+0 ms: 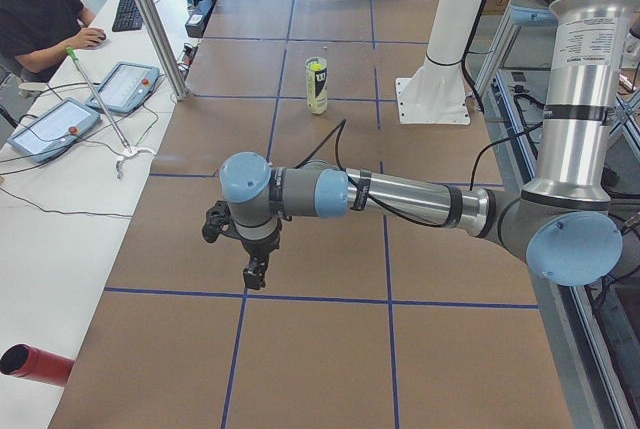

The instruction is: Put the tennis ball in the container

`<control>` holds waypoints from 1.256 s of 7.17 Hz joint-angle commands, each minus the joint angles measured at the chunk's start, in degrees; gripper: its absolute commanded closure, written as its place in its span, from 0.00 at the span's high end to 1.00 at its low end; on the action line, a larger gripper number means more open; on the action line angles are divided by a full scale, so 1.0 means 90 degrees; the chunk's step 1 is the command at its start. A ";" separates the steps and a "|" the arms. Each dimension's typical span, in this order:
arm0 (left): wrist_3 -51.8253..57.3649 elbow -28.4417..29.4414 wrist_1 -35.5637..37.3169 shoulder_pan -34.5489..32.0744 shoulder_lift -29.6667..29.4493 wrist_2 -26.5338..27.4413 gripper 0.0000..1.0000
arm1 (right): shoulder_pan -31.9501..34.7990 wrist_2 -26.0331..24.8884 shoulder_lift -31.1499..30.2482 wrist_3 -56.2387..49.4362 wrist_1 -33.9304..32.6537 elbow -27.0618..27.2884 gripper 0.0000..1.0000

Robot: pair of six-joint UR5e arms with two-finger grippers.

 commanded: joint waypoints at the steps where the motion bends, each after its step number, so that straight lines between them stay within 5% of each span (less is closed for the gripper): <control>1: 0.0046 0.0075 -0.0042 -0.0087 0.0211 -0.0038 1.00 | 0.0000 0.0000 0.0000 0.0000 0.0000 0.0000 1.00; 9: -0.0013 0.0124 -0.0061 -0.0077 0.0328 -0.0400 1.00 | 0.0000 0.0000 0.0000 0.0000 0.0000 0.0000 1.00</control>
